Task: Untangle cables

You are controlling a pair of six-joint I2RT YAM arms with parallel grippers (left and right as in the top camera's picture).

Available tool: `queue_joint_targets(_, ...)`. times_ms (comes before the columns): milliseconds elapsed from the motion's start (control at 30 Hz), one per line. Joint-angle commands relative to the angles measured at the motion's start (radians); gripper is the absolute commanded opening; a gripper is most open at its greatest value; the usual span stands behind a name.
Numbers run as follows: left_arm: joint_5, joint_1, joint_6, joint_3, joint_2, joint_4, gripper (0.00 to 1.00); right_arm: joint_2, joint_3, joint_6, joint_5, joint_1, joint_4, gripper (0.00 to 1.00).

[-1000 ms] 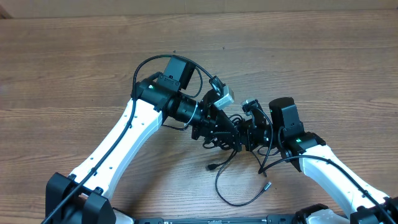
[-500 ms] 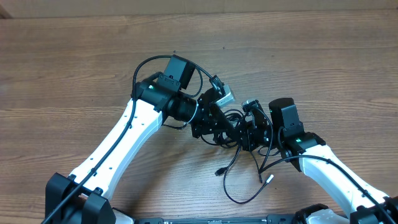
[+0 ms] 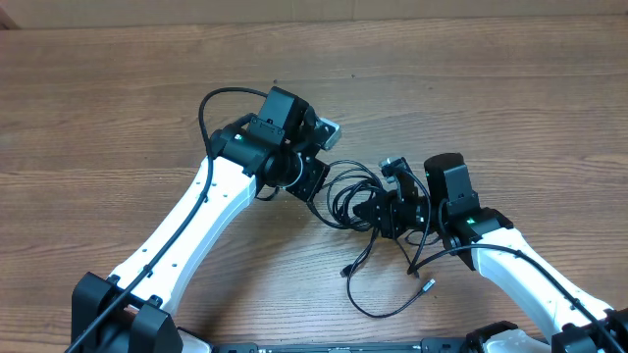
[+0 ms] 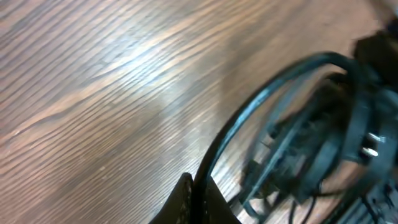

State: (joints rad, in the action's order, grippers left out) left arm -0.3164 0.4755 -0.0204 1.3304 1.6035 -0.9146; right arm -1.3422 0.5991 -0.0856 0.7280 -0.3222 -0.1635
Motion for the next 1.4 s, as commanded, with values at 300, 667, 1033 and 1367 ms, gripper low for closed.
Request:
queue_joint_targets(300,0.001,-0.003,0.103,0.014,-0.014,-0.004,0.04,0.001,0.003,-0.034,0.254,-0.003,0.128,0.04)
queue_joint_targets(667,-0.017,0.019,0.102,0.012,-0.008,-0.004,0.04,0.001,0.003,-0.175,0.262,-0.003,0.222,0.04)
queue_joint_targets(1033,-0.014,0.017,0.071,0.014,-0.01,-0.003,0.04,0.001,0.003,-0.226,0.151,-0.003,0.212,0.04)
queue_joint_targets(1367,0.088,0.009,0.053,0.158,-0.018,-0.142,0.06,0.001,0.003,-0.245,-0.035,-0.003,0.127,0.04)
